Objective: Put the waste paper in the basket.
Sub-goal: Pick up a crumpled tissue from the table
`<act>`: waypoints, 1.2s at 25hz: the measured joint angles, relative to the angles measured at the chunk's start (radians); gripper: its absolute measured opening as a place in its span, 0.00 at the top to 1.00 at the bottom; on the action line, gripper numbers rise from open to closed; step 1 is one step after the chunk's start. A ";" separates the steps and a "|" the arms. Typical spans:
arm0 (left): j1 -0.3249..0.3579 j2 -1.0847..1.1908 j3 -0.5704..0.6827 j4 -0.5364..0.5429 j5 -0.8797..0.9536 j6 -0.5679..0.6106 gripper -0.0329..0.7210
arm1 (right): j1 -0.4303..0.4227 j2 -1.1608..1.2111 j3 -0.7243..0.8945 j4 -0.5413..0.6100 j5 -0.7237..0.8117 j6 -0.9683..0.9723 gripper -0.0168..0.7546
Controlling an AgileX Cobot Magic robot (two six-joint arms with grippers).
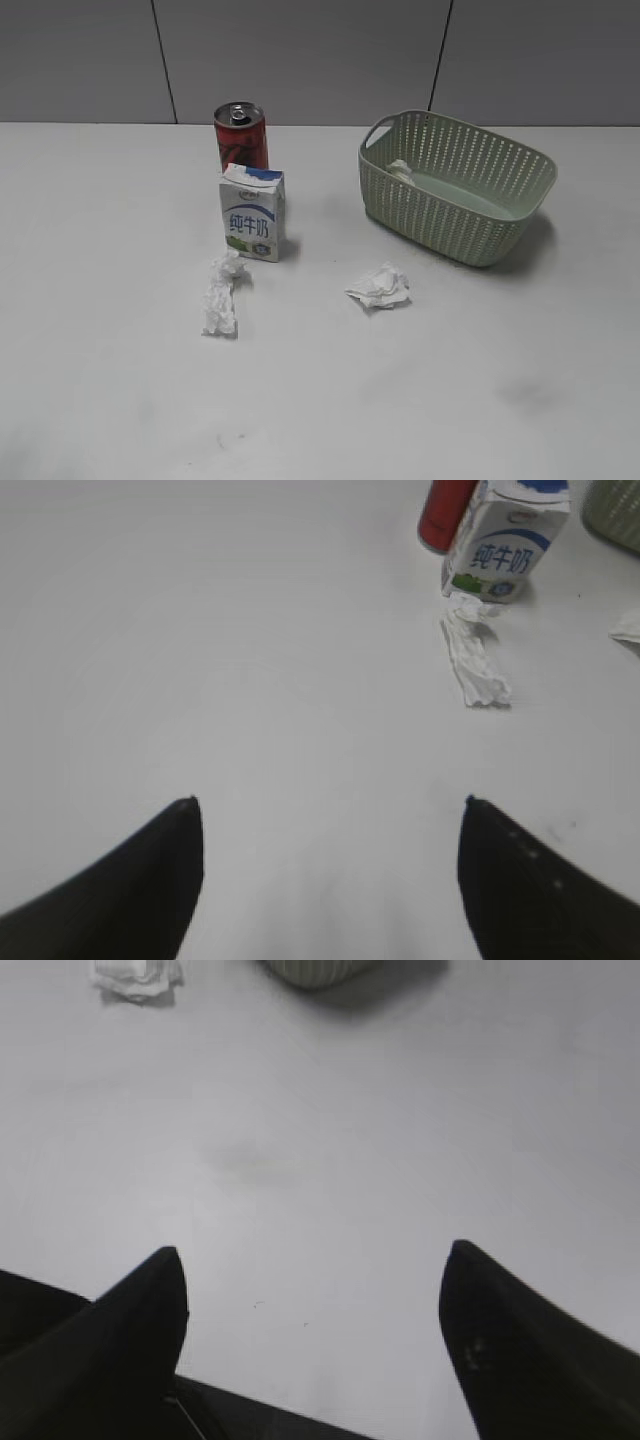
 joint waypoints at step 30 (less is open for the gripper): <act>-0.337 1.545 -0.636 -0.016 -0.174 0.109 0.18 | 0.000 -0.224 0.033 0.000 -0.010 0.034 0.21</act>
